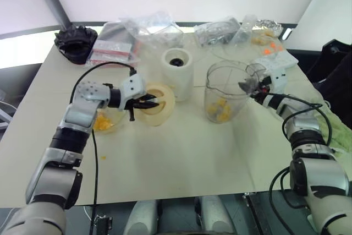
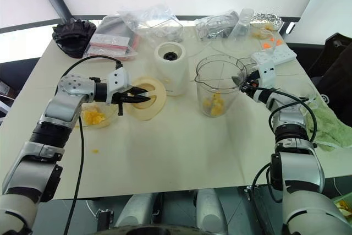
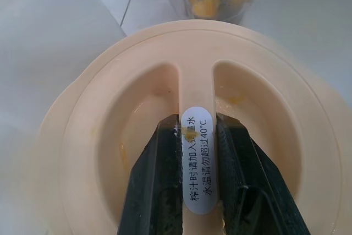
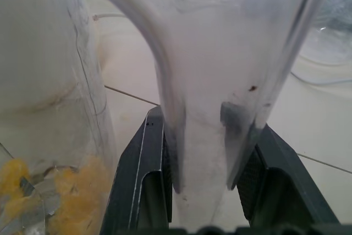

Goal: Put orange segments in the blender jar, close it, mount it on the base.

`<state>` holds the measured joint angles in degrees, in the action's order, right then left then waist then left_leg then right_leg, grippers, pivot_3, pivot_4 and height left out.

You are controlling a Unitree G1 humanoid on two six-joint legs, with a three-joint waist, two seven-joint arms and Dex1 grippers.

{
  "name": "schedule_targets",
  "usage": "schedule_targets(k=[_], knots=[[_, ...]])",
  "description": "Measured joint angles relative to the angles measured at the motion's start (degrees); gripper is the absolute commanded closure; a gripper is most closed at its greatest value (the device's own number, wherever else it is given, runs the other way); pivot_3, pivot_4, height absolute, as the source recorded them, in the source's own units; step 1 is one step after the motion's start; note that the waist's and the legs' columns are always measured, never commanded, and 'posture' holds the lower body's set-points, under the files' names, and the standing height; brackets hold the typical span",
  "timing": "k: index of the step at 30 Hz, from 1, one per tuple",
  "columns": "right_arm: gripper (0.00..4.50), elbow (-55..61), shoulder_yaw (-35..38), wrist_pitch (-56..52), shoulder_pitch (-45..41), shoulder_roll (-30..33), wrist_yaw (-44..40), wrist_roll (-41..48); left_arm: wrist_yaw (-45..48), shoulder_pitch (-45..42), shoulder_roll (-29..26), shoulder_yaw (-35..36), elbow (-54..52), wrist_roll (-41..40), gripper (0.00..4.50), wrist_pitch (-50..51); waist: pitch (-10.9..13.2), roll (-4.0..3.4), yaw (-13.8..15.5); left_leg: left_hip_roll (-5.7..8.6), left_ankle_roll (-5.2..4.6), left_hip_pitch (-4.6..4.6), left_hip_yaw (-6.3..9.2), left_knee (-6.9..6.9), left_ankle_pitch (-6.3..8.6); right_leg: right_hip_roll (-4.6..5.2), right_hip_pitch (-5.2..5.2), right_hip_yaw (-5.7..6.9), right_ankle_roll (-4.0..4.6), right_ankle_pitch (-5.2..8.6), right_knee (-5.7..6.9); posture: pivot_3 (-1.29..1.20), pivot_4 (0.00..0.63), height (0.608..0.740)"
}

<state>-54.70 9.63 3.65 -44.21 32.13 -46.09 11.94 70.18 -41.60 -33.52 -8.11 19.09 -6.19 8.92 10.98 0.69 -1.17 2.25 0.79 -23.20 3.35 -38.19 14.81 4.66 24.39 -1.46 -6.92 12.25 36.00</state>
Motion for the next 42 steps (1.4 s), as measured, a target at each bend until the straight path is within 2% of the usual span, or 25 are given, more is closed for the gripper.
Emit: schedule_targets(k=[5,11,15,20,34,38,42], knots=[[3.48,23.7,0.1,-10.5,11.9,-7.0,3.4,5.3,3.1,-11.0,-1.8,3.0,1.3,-5.3,4.23,6.0,0.1,-0.04,-0.1,0.01,0.04,-0.17,0.05,0.01,-0.02,-0.03,0.27,0.00,0.01,0.01,0.12,0.00,0.150,0.740],[3.48,46.9,0.2,-20.8,19.4,-10.4,12.2,7.3,7.4,-22.1,-3.5,4.7,8.2,-7.6,4.23,7.2,0.1,-0.26,0.0,0.05,0.04,-0.16,-0.01,0.00,-0.02,-0.04,0.27,-0.01,0.00,0.01,0.14,0.00,0.150,0.740],[3.48,55.8,-1.8,-24.0,22.0,-13.6,17.6,7.1,9.7,-27.6,-1.8,4.7,10.5,-8.5,4.23,7.0,0.1,-0.24,0.1,0.06,0.04,-0.17,-0.03,0.00,-0.02,-0.03,0.26,-0.01,0.00,0.01,0.12,0.00,0.150,0.740],[3.48,57.8,-5.2,-24.5,24.1,-16.6,23.1,3.4,10.1,-30.0,2.5,5.4,11.6,-11.8,4.23,10.4,0.1,-0.23,0.1,0.06,0.04,-0.17,-0.05,-0.01,-0.03,-0.04,0.24,0.00,0.00,0.01,0.12,0.00,0.150,0.740],[3.48,55.6,-11.3,-20.8,24.1,-16.9,27.7,-6.7,13.1,-31.1,6.3,5.2,7.4,-15.8,4.23,14.8,0.1,-0.23,-0.1,0.04,0.04,-0.12,-0.03,0.00,-0.03,-0.07,0.22,-0.01,0.00,0.01,0.14,0.00,0.150,0.740],[3.48,55.5,-11.8,-20.0,24.1,-16.9,27.9,-7.3,14.1,-30.0,6.8,3.9,3.6,-16.6,4.23,17.3,0.1,-0.24,-0.3,0.03,0.04,-0.07,-0.03,0.00,-0.03,-0.08,0.18,-0.02,0.01,0.01,0.14,0.00,0.150,0.740],[3.48,55.4,-11.8,-19.9,24.2,-16.9,28.1,-7.3,15.8,-25.3,6.5,-0.4,0.8,-15.3,4.23,17.2,0.1,-0.26,-0.5,0.02,0.04,-0.02,-0.02,0.00,-0.03,-0.07,0.13,-0.02,0.01,0.02,0.14,0.00,0.150,0.740]])
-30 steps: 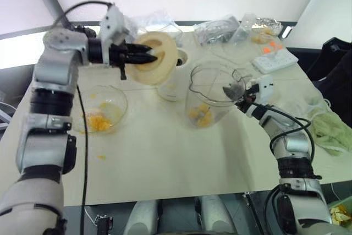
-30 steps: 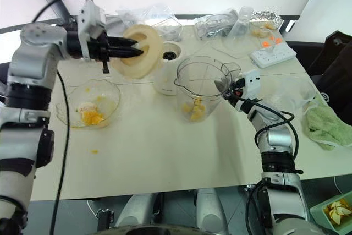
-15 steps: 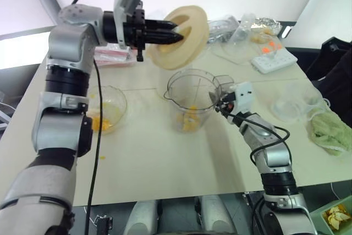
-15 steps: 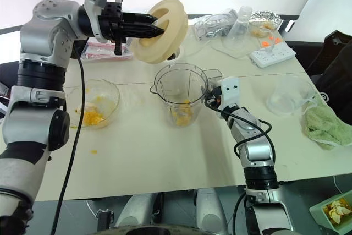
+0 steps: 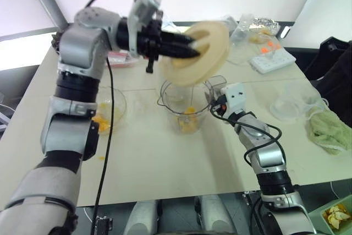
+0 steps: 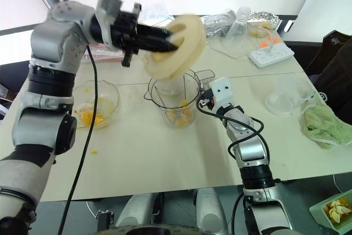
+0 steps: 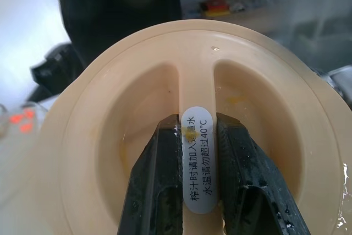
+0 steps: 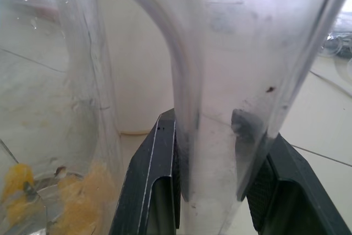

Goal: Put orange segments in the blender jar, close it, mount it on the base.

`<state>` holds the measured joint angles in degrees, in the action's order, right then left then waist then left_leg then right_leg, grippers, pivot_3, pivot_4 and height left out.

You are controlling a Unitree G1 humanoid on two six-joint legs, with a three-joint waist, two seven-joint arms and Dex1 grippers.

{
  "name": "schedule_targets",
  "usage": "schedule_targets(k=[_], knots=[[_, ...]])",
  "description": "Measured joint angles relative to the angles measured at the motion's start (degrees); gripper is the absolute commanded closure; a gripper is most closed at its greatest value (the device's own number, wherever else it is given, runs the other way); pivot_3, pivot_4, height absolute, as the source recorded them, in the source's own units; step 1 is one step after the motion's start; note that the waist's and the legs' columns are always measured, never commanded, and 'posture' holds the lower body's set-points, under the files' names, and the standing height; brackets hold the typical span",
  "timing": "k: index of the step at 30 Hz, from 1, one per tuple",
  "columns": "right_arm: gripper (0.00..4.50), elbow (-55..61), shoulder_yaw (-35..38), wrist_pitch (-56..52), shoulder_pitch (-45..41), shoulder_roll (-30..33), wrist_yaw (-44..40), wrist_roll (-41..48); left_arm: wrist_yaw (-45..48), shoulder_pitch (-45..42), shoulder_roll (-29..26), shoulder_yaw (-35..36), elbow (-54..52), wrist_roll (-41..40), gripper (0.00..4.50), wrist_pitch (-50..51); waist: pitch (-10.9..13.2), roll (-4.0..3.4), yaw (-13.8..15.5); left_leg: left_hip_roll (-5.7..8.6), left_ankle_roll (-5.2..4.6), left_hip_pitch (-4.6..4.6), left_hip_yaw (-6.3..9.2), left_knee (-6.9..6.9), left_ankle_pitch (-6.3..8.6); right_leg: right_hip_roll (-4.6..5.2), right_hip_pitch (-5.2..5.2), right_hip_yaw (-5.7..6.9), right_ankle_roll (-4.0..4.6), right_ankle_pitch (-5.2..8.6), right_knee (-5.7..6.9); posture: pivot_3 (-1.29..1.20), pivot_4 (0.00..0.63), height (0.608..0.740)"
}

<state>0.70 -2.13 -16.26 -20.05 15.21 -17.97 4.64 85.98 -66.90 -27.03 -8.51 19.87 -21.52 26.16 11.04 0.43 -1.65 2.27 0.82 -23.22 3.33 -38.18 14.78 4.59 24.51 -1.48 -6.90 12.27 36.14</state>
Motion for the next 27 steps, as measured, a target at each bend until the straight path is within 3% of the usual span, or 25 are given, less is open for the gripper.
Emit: schedule_targets(k=[12,19,27], knots=[[3.48,2.1,0.2,-0.3,1.8,0.0,1.4,-0.1,-0.2,4.3,1.4,-6.3,4.8,7.8,4.23,-9.5,0.0,0.01,0.6,0.01,0.00,0.01,0.00,-0.01,0.00,0.00,-0.03,0.00,0.00,0.00,-0.01,0.00,0.150,0.740],[3.48,2.7,1.0,-2.0,2.7,0.0,3.1,0.0,-2.0,1.2,5.5,-6.5,13.3,11.3,4.23,-15.2,-0.1,0.04,1.1,0.06,0.00,0.18,-0.03,-0.03,0.00,0.04,-0.35,0.06,0.00,0.01,-0.08,0.00,0.150,0.740],[3.48,2.7,1.5,-3.0,3.2,0.0,3.8,0.1,-1.3,-1.8,7.5,-8.0,18.0,14.1,4.23,-14.9,-0.1,0.04,1.1,0.04,-0.02,0.86,0.03,0.03,0.01,0.05,-1.11,0.13,0.12,0.12,-0.25,0.00,0.150,0.740]])
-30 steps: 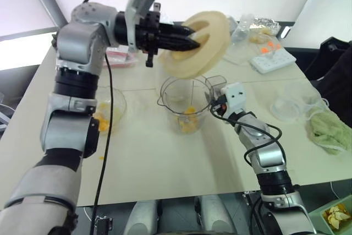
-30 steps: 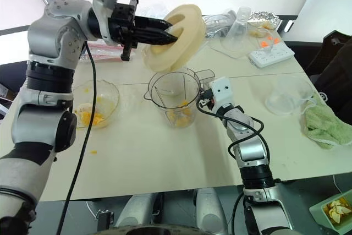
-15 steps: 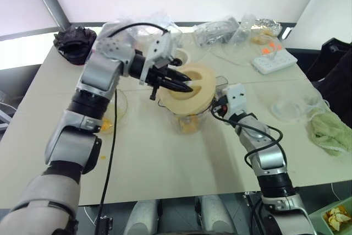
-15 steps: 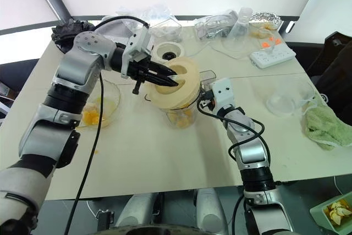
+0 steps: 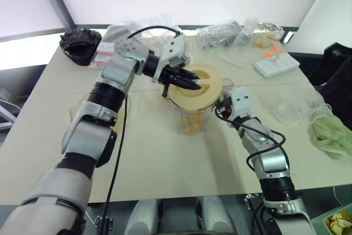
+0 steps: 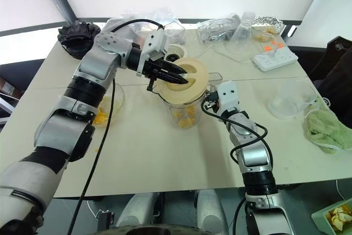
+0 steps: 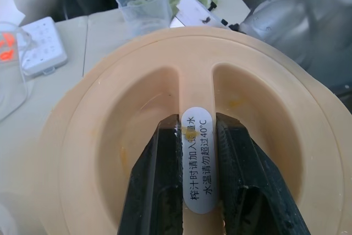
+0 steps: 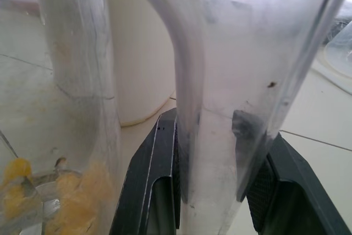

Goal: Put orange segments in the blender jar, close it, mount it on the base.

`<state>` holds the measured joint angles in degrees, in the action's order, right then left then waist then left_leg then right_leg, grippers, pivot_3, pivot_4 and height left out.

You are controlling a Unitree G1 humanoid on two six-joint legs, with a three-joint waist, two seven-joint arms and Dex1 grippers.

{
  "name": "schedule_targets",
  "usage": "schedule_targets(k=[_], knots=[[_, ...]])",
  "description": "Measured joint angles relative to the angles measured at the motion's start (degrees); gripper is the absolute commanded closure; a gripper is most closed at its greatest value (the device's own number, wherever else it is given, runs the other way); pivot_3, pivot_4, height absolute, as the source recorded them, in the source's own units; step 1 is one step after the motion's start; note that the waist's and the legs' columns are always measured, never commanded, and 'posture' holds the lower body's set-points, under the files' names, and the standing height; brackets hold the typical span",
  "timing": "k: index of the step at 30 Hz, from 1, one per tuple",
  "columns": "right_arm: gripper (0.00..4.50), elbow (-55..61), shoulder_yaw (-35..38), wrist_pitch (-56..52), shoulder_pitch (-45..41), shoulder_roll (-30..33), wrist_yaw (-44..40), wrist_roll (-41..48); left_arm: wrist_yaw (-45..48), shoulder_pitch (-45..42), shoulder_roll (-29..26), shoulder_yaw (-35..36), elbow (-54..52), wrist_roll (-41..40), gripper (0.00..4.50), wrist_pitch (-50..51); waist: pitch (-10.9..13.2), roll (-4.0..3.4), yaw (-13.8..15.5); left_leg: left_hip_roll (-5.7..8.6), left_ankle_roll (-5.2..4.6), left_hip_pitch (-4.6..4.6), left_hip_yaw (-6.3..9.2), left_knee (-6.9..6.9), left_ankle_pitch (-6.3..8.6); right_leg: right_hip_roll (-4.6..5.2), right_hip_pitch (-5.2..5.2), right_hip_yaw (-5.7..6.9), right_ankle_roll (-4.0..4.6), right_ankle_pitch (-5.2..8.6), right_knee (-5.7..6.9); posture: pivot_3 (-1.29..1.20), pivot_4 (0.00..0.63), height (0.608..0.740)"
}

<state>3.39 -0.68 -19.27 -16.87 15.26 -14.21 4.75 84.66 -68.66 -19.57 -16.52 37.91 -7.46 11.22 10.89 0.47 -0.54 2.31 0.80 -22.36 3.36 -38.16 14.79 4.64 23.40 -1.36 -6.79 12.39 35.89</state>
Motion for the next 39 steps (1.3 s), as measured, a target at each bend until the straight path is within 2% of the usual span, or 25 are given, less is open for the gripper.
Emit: schedule_targets(k=[8,14,24,29,39], knots=[[3.48,0.9,-1.0,0.6,0.0,0.2,-0.3,-0.2,4.2,0.6,-1.8,-3.1,-5.2,2.2,4.23,5.0,0.0,-0.03,-0.6,-0.06,0.00,0.01,0.09,0.05,0.00,-0.02,0.04,0.02,0.01,0.03,-0.01,0.00,0.150,0.740],[3.48,1.0,-1.3,0.8,0.1,0.2,-0.3,-0.2,2.9,1.1,-2.8,-4.3,-11.8,3.6,4.23,14.0,0.0,-0.03,-0.6,-0.06,-0.03,0.01,0.11,0.10,0.02,-0.02,0.06,0.01,-0.08,0.04,-0.01,0.00,0.150,0.740],[3.48,-1.3,0.1,0.4,0.1,0.1,1.2,0.1,-9.4,1.0,0.2,-5.1,-16.7,6.1,4.23,31.6,-0.3,-0.22,-0.1,-0.13,-0.03,0.38,0.21,0.10,0.02,0.03,-0.39,0.03,-0.13,0.29,-0.10,0.00,0.150,0.740],[3.48,-1.6,-0.2,0.4,0.1,0.1,1.6,0.0,-14.2,2.5,0.3,-5.1,-21.6,6.1,4.23,38.6,-0.3,-0.33,-0.1,-0.19,-0.02,0.94,0.30,0.22,0.04,0.03,-1.07,0.05,-0.16,0.37,-0.54,0.00,0.150,0.740],[3.48,-3.0,0.1,0.4,-0.5,0.1,1.9,0.0,-21.2,2.6,2.5,-4.1,-25.2,4.5,4.23,50.0,-0.6,-0.54,0.0,-0.15,-0.01,0.93,0.34,0.23,0.05,0.10,-1.16,0.05,-0.17,0.40,-0.70,0.00,0.150,0.740]])
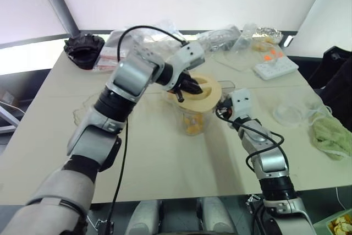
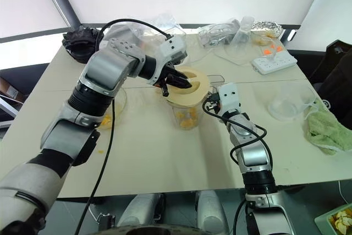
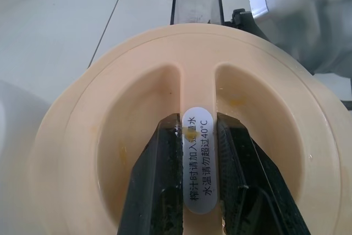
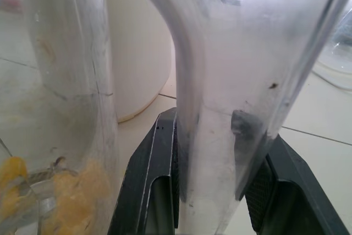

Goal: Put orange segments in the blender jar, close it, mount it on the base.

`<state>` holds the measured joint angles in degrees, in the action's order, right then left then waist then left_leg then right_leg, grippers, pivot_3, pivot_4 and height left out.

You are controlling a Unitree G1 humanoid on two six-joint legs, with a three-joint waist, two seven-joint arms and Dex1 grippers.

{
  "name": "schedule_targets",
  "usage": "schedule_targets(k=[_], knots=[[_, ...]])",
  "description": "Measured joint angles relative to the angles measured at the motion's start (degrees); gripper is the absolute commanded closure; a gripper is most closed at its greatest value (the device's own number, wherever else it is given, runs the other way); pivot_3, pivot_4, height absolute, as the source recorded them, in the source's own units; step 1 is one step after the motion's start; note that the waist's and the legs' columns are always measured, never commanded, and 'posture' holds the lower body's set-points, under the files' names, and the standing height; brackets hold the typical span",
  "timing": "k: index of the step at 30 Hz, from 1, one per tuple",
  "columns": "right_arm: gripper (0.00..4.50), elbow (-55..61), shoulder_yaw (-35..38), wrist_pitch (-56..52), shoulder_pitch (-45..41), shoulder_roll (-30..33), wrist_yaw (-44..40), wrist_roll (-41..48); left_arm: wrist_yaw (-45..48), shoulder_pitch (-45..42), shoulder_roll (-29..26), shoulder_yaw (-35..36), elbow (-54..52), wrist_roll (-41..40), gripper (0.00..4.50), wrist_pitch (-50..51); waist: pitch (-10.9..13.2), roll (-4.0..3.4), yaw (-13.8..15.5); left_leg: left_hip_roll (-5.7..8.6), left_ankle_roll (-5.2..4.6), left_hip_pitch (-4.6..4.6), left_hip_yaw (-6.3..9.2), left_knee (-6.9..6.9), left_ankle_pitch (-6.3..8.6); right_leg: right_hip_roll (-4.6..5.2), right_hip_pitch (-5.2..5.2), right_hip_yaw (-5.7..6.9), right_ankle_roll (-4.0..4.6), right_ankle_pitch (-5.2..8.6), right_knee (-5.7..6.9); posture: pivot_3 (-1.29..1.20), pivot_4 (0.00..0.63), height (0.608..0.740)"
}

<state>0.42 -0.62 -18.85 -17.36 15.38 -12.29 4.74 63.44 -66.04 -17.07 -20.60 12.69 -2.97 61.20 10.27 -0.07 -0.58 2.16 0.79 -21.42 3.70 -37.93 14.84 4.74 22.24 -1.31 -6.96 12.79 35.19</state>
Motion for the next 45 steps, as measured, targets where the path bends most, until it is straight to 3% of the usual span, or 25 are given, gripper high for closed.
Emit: schedule_targets(k=[8,15,24,33,40,45], knots=[[3.48,-0.6,0.1,0.1,-0.7,0.5,0.0,0.0,-2.4,0.3,0.7,1.5,0.0,-1.5,4.23,0.9,0.0,0.00,0.3,0.10,0.00,-0.05,0.02,0.03,0.01,0.15,0.02,0.03,-0.08,0.05,-0.06,0.00,0.150,0.740],[3.51,-0.4,-0.3,1.6,-0.8,0.5,-0.3,0.0,-9.9,2.5,1.5,6.1,-0.6,-2.8,0.60,0.6,0.0,0.04,0.0,0.16,-0.01,-0.08,0.03,0.06,0.02,0.24,0.06,0.05,-0.14,0.08,-0.06,0.00,0.150,0.740],[3.51,-0.2,0.2,2.8,-1.3,0.8,0.0,-0.5,-17.4,4.9,4.6,12.6,-1.1,-5.7,0.60,-2.8,0.1,0.06,0.1,0.22,0.00,-0.80,0.03,0.15,0.01,0.26,0.79,0.07,-0.19,-0.19,-0.04,0.00,0.150,0.740],[3.51,0.9,-0.7,4.1,-1.2,0.9,-0.7,-1.2,-26.0,5.6,10.8,28.6,-0.6,-17.2,0.60,-2.7,0.3,0.18,-0.4,0.21,0.02,-1.05,-0.09,0.44,-0.01,0.22,1.27,0.03,-0.19,-0.21,-0.01,0.00,0.150,0.740],[3.51,1.6,-0.7,3.6,-1.1,1.4,-1.6,-1.1,-28.5,10.4,6.4,33.4,-8.6,-22.9,0.60,-3.3,0.3,0.19,-0.5,0.21,0.08,-0.98,-0.14,0.79,-0.05,0.22,1.39,-0.05,-0.16,-0.22,-0.02,0.00,0.150,0.740],[3.51,3.3,2.0,0.1,-1.2,3.6,-1.7,0.1,-31.4,22.8,0.1,34.0,-17.4,-22.5,0.60,-6.3,0.4,0.23,-0.1,0.22,0.11,-1.06,-0.14,0.81,-0.07,0.25,1.46,-0.08,-0.12,-0.23,-0.04,0.00,0.150,0.740]])
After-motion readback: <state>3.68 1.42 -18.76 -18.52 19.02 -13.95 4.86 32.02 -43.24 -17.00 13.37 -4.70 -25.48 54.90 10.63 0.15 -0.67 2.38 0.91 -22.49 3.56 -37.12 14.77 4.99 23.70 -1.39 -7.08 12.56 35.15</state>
